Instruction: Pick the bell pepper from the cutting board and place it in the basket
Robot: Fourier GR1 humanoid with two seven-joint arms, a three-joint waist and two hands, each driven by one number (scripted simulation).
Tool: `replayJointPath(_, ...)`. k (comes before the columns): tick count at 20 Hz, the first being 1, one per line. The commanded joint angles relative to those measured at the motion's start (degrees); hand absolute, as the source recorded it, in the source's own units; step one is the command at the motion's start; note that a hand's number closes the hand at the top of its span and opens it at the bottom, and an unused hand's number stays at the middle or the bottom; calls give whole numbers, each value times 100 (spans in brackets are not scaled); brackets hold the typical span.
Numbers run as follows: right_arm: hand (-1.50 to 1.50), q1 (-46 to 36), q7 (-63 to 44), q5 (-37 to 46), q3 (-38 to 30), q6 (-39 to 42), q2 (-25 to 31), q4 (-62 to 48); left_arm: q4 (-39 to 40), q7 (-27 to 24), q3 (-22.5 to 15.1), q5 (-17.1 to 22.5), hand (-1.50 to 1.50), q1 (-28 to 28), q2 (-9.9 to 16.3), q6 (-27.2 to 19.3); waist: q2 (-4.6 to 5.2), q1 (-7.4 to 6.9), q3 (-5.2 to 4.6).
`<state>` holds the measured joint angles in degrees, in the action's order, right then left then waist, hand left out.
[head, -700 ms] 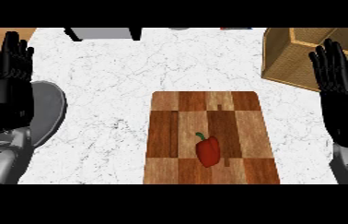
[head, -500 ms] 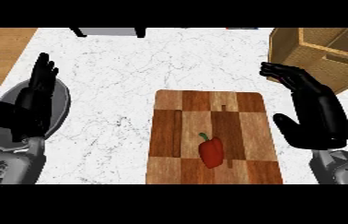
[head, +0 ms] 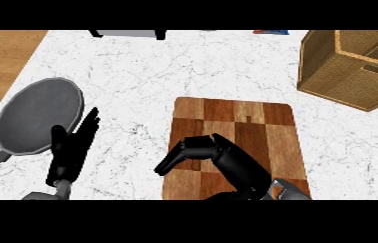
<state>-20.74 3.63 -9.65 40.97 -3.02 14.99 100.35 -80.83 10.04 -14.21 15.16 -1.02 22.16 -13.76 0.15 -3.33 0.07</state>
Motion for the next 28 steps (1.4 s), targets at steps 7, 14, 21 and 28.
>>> replayJointPath(7,-150,-1538,-2577,2697,358,-367,866,264,222,207,22,207,0,748,-2,118,-189,453,-54)
replayJointPath(14,-150,-2986,-4317,1946,-329,1725,1797,1270,172,171,152,265,0,849,81,223,-126,439,-39)
replayJointPath(21,-150,-3820,-5193,-241,-992,3769,2541,1103,53,240,75,157,0,831,16,174,-91,436,-35)
replayJointPath(28,-150,-4293,-5829,-1541,-1232,4612,3155,993,310,94,271,277,0,781,39,433,-56,425,-27)
